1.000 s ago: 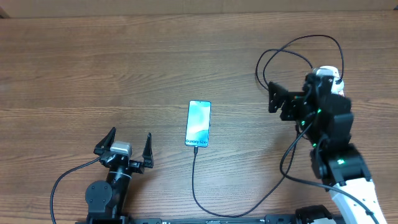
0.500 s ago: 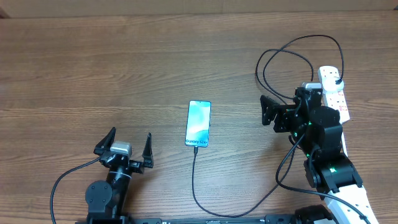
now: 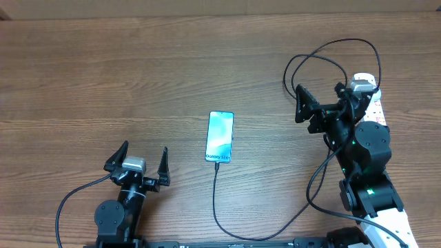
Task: Plug charger to phone and switch on socket
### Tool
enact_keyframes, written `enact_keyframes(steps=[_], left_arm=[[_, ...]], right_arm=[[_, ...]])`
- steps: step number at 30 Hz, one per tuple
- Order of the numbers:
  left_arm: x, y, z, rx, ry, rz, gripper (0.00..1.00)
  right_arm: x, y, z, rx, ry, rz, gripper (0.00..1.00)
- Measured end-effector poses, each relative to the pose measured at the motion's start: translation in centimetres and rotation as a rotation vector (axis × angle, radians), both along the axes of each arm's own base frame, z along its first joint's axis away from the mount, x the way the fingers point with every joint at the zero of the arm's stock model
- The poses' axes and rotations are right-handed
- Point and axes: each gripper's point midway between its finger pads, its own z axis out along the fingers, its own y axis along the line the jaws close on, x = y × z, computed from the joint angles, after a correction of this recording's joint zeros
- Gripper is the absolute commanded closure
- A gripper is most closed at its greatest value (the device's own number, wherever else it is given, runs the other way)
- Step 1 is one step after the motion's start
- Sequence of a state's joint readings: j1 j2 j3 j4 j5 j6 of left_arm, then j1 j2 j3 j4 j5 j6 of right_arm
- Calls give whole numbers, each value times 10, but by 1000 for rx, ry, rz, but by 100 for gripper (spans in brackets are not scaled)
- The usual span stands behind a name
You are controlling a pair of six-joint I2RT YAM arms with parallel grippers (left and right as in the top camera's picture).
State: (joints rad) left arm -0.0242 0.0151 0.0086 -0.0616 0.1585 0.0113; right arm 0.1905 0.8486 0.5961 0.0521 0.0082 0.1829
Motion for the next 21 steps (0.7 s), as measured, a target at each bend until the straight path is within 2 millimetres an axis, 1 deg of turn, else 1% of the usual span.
enact_keyframes(steps=[9,12,18,19,21], left_arm=[[0,0,0,0,0,0,0],[0,0,0,0,0,0,0],[0,0,0,0,0,0,0],[0,0,0,0,0,0,0],[0,0,0,0,0,0,0]], right_arm=[[-7,-1,16,10,-53,0,0],[-10,-2,19,13,-66,0,0],[-19,-4,7,24,-124,0,0],[-23,-4,2,26,-138,1,0],[-28,-5,-1,36,-184,1,0]])
